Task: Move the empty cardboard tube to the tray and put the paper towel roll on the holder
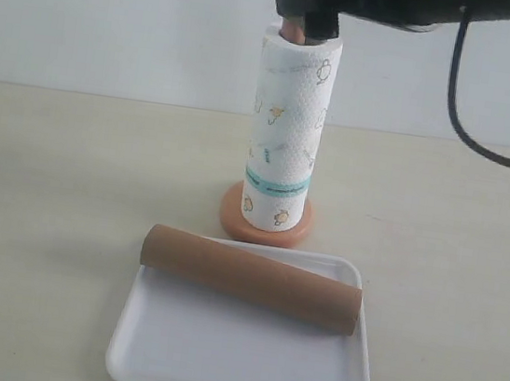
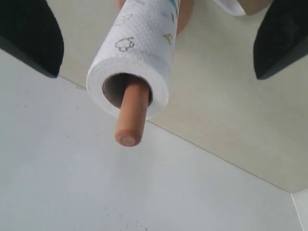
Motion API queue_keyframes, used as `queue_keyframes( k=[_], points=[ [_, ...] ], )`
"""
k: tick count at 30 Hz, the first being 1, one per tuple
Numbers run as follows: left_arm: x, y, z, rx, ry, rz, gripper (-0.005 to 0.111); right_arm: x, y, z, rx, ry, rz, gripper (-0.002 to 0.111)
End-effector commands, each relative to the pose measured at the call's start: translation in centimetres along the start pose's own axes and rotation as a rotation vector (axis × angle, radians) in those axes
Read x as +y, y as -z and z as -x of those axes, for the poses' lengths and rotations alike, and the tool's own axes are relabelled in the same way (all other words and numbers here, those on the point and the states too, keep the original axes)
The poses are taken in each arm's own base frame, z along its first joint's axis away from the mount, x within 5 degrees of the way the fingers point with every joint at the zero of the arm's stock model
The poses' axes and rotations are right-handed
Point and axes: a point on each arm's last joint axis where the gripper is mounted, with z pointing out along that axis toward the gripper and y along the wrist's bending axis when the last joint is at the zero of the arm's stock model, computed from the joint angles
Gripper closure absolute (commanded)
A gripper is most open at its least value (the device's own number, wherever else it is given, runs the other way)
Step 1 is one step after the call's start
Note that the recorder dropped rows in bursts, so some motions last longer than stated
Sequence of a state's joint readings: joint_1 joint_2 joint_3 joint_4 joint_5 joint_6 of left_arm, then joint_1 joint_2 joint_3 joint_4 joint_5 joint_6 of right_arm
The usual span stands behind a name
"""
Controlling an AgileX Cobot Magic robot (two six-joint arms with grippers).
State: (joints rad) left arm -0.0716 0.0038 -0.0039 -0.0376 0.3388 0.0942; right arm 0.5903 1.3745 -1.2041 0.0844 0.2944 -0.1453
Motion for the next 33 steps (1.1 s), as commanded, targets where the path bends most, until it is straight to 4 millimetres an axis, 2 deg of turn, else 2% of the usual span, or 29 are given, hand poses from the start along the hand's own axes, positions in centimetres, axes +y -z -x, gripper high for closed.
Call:
queue_keyframes(
  k=[1,10,15,24,30,33],
  points=[
    [0.0,0.0,-0.1,-0.002,0.013,-0.001,0.103,-0.2,3.1,0.3,0.076,0.038,-0.015,0.007],
    [0.0,0.0,-0.1,-0.002,0.013,-0.001,0.103,-0.7,6.9,-0.8,0.272,0.021,-0.075,0.007],
    [0.0,0.0,-0.1,-0.002,0.013,-0.001,0.103,-0.4,7.5,-2.2,0.425,-0.030,-0.047,0.007],
    [0.0,0.0,-0.1,-0.002,0.013,-0.001,0.103,2.3,8.9,-4.3,0.720,-0.104,0.243,0.007],
    [0.0,0.0,-0.1,-0.002,0.013,-0.001,0.103,2.5,8.7,-6.5,0.793,-0.137,0.239,0.007],
    [0.0,0.0,-0.1,-0.002,0.013,-0.001,0.103,2.5,8.3,-8.5,0.865,-0.135,0.229,0.017]
  ],
)
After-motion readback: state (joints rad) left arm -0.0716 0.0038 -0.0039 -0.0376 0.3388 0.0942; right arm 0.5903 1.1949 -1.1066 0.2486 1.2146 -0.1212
